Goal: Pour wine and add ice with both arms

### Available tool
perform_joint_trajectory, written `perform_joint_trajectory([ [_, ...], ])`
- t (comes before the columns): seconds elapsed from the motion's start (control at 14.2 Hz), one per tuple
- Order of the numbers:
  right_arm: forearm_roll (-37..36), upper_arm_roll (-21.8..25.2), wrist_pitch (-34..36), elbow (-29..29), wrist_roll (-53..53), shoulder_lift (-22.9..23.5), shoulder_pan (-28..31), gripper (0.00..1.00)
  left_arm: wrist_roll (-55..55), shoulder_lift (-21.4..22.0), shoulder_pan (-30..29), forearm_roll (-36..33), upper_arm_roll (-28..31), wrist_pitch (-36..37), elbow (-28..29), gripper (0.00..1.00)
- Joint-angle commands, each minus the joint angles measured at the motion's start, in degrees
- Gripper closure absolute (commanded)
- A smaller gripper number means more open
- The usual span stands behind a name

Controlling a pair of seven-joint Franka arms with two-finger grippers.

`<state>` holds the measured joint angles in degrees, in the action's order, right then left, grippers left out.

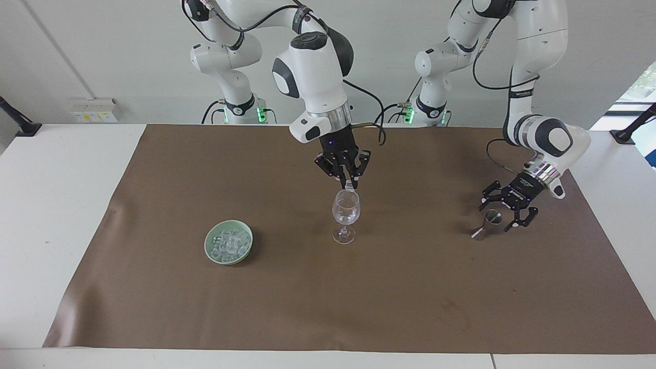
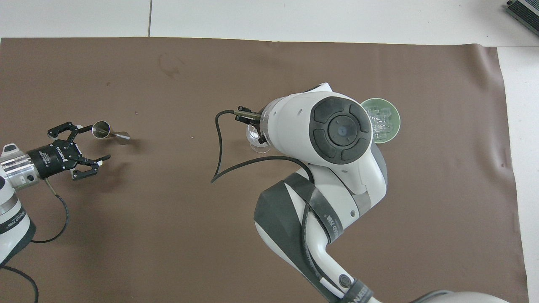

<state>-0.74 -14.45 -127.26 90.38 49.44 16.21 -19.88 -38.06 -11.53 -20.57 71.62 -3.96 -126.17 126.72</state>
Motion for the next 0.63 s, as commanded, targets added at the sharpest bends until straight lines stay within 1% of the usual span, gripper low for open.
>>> perform_joint_trajectory([
  [0.0,-0.31,-0.31,-0.97,1.90,-0.74,0.05,0.89,1.00,-0.09,2.57,-0.08,-12.42,3.67,4.95,-2.77,0.00],
  [0.07,-0.31,-0.31,-0.97,2.25,-0.92,-0.13,0.89,1.00,0.08,2.66,-0.17,-18.30,5.26,8.28,-5.57,0.00],
  [0.21,-0.31,-0.31,-0.97,2.43,-1.19,-0.13,1.33,1.00,0.70,2.66,-0.17,-26.15,7.90,14.00,-11.02,0.00],
  [0.35,-0.40,-0.31,-1.32,2.43,-1.19,0.83,1.16,1.00,1.05,3.44,0.01,-32.65,8.00,15.34,-14.20,0.00],
  [0.49,-0.49,-0.31,-1.32,2.43,-1.28,1.02,1.16,1.00,1.58,6.16,1.15,-38.20,7.82,15.26,-14.92,0.00],
  [0.56,-0.49,-0.31,-1.32,2.34,-1.27,0.93,1.16,1.00,2.36,7.74,1.33,-39.79,7.47,15.17,-15.01,0.00],
])
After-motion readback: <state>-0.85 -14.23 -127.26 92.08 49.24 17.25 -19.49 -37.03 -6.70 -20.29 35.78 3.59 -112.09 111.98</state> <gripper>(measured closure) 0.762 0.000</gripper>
